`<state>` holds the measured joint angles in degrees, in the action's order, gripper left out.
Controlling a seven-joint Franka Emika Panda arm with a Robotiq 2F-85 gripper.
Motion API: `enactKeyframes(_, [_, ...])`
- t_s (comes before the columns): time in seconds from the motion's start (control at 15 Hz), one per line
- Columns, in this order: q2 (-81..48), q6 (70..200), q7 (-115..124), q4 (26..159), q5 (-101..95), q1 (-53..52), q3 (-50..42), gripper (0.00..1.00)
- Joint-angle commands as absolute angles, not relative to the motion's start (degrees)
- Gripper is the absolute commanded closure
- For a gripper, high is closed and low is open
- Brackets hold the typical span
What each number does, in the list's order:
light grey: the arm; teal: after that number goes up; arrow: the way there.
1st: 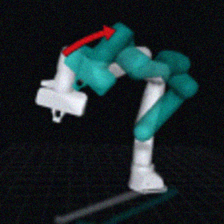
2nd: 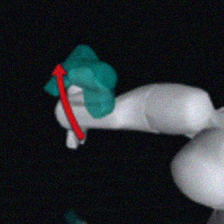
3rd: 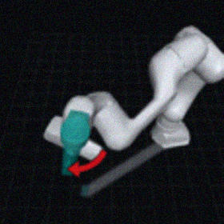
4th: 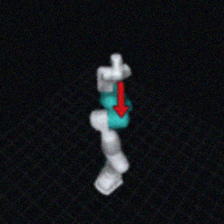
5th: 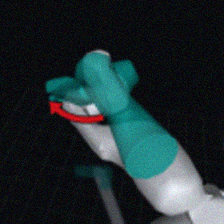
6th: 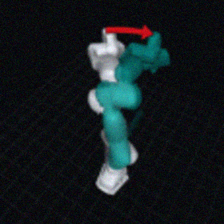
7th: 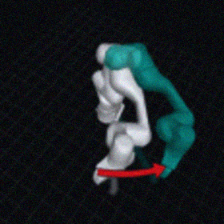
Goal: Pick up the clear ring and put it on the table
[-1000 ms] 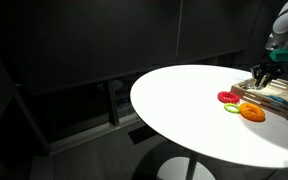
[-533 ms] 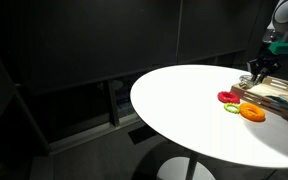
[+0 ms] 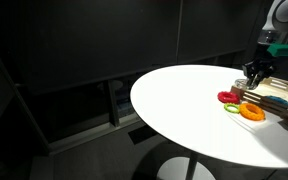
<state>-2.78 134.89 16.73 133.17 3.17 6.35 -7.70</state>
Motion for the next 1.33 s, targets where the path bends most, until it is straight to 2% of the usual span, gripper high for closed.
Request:
enactKeyframes(0.0, [-0.9, 135.9, 13.7, 136.6, 5.3, 5.7, -6.5, 0.91])
enactKeyframes(0.4, [-2.4, 136.9, 12.4, 138.7, 5.2, 4.9, -5.4, 0.90])
enactKeyframes(0.53, [-2.6, 136.7, 12.6, 139.0, 4.8, 4.8, -5.3, 0.46])
enactKeyframes(0.6, [-2.8, 136.6, 12.6, 139.0, 4.8, 4.8, -5.3, 0.41])
enactKeyframes(0.93, [-2.1, 135.7, 12.3, 138.6, 5.4, 5.2, -5.7, 0.00])
enactKeyframes(1.27, [-0.2, 134.7, 13.1, 138.0, 3.8, 6.1, -6.9, 0.00])
